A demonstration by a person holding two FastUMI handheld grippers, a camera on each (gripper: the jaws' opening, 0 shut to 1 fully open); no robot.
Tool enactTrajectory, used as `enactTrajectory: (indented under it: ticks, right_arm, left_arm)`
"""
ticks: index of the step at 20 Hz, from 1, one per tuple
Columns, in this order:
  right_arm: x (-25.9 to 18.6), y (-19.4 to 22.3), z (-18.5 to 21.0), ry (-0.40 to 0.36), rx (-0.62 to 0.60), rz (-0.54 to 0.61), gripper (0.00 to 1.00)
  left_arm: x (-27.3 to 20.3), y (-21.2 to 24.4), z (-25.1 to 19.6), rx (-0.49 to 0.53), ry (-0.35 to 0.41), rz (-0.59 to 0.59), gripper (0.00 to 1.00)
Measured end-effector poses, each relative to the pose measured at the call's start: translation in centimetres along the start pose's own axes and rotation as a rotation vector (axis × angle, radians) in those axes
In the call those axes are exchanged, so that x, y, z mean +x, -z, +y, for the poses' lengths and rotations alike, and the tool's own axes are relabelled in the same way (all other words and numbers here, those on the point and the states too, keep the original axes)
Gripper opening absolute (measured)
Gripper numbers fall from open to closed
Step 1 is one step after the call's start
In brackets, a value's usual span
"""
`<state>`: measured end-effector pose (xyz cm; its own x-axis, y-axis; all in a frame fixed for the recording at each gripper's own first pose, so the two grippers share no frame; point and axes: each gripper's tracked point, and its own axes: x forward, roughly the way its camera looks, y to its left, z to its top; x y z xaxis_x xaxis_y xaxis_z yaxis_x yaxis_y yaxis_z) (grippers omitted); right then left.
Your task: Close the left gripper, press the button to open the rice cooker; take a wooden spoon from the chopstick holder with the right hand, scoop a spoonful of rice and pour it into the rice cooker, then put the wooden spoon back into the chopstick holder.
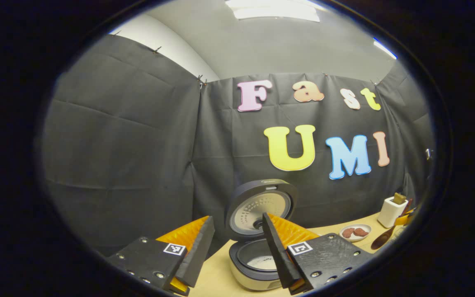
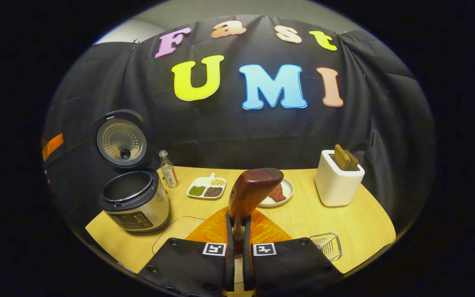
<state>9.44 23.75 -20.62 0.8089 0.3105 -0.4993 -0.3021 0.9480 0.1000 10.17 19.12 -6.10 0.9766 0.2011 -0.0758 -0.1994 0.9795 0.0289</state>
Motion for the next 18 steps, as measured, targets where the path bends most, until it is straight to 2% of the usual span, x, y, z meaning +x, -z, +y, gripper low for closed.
enactTrajectory:
  ticks: [7, 12, 18]
  right_arm:
    - [2.7, 4.3, 2.2, 0.002, -0.058, 0.078, 0.1]
    - [3.8, 5.9, 3.1, 0.012, -0.09, 0.097, 0.1]
    - [3.5, 7.1, 6.0, -0.057, -0.026, 0.132, 0.07]
  left_arm:
    - [1.7, 1.5, 1.3, 0.006, 0.008, 0.027, 0.74]
    - [2.3, 2.3, 1.8, 0.01, 0.011, 0.045, 0.74]
    - [2.1, 2.5, 1.6, -0.002, 0.008, 0.048, 0.75]
